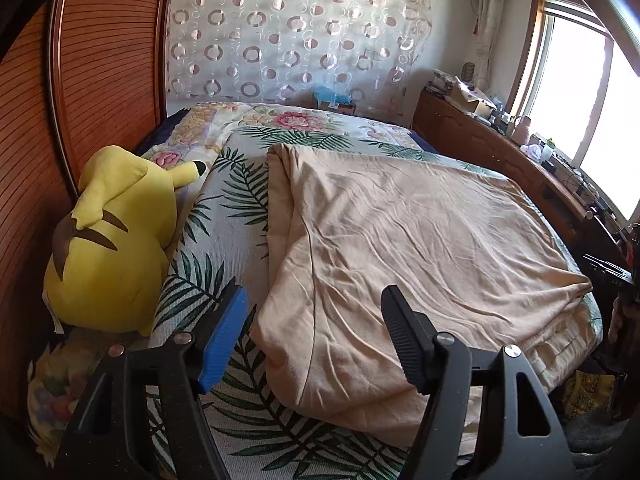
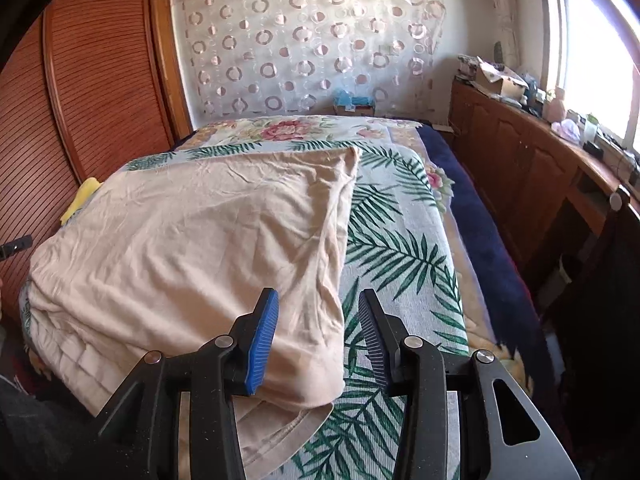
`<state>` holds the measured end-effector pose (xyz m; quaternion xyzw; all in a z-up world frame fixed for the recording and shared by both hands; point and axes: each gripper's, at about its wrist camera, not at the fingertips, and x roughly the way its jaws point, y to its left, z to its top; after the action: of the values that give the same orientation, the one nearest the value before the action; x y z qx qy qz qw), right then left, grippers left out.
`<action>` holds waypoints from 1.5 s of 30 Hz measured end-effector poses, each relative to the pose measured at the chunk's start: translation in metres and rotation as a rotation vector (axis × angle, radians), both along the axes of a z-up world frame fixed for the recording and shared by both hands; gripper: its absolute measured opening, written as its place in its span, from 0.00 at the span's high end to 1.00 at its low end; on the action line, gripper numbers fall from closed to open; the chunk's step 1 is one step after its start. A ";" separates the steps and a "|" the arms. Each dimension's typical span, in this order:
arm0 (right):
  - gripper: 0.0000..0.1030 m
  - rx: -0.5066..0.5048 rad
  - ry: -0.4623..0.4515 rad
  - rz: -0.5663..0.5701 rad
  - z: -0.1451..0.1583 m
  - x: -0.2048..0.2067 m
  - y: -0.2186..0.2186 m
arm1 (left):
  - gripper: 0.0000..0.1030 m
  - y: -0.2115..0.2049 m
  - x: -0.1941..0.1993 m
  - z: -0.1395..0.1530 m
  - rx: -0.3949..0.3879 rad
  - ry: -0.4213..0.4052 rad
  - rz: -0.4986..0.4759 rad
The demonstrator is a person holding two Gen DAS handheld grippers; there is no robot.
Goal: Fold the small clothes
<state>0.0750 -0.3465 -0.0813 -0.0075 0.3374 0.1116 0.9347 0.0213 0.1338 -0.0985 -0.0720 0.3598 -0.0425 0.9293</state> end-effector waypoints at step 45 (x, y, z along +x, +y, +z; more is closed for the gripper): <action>0.34 -0.046 -0.025 0.108 -0.016 0.024 0.074 | 0.32 -0.008 -0.014 -0.033 0.002 0.094 0.020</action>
<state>0.0986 -0.2728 -0.0972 -0.0483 0.3275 0.1538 0.9310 0.0077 0.1263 -0.1317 -0.0764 0.4022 -0.0294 0.9119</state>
